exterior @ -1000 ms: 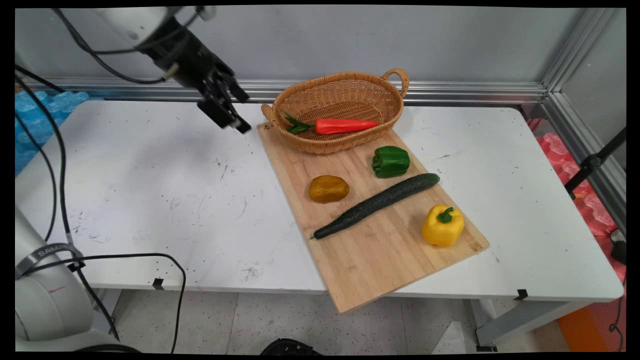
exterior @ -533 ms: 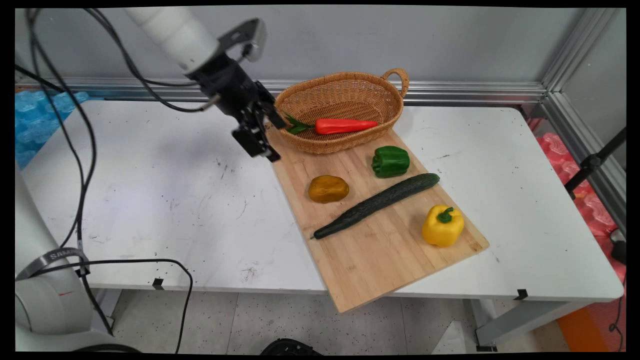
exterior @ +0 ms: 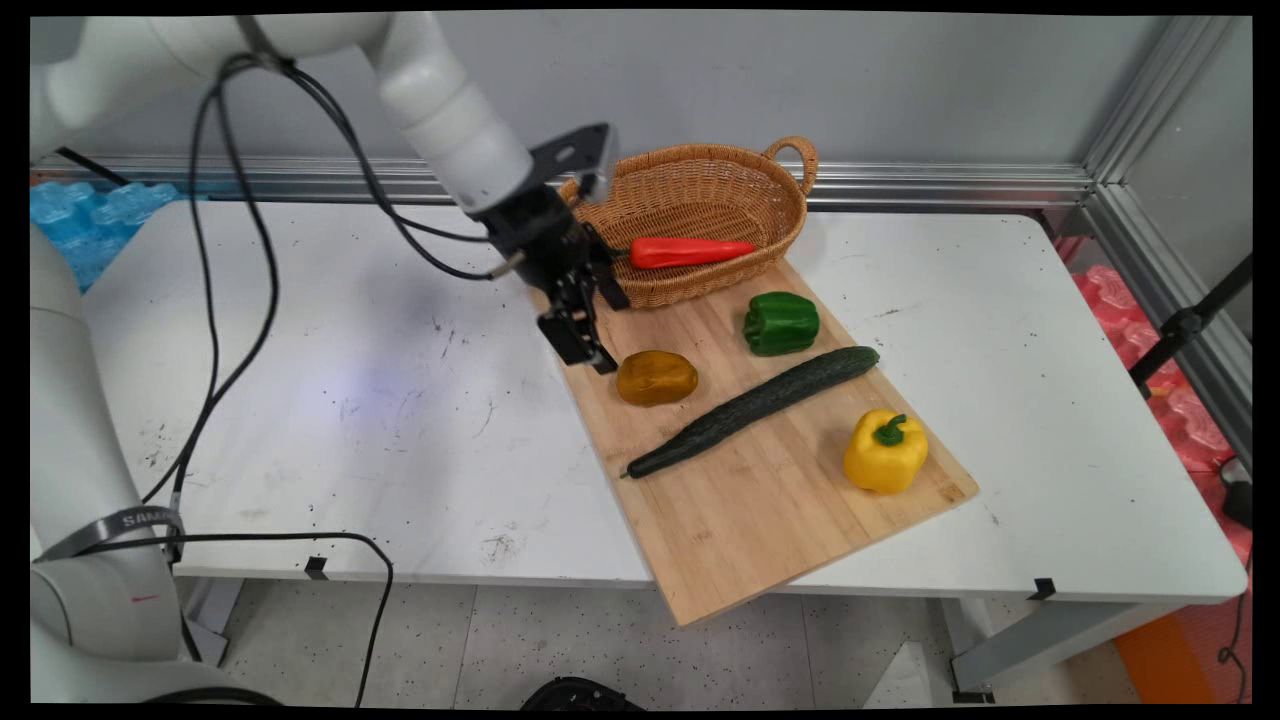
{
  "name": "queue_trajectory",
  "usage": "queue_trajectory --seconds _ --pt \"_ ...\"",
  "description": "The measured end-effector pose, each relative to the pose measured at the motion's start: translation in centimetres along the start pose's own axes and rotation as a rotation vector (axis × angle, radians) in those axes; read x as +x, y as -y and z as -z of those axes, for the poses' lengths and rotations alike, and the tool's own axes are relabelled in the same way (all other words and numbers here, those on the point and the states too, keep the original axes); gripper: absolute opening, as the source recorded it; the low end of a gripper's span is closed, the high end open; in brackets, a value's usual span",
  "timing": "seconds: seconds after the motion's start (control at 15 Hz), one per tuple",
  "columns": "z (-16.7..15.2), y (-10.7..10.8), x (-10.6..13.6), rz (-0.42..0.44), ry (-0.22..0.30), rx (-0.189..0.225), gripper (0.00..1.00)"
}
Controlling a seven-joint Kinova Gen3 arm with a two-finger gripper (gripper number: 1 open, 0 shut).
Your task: Pick up the potato from the cutting board
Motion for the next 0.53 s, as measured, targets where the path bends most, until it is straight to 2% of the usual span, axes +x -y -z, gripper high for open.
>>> queue_trajectory --seconds 0.53 --pt "-5.2 1.3 0.9 -0.010 0.020 -0.031 1.00"
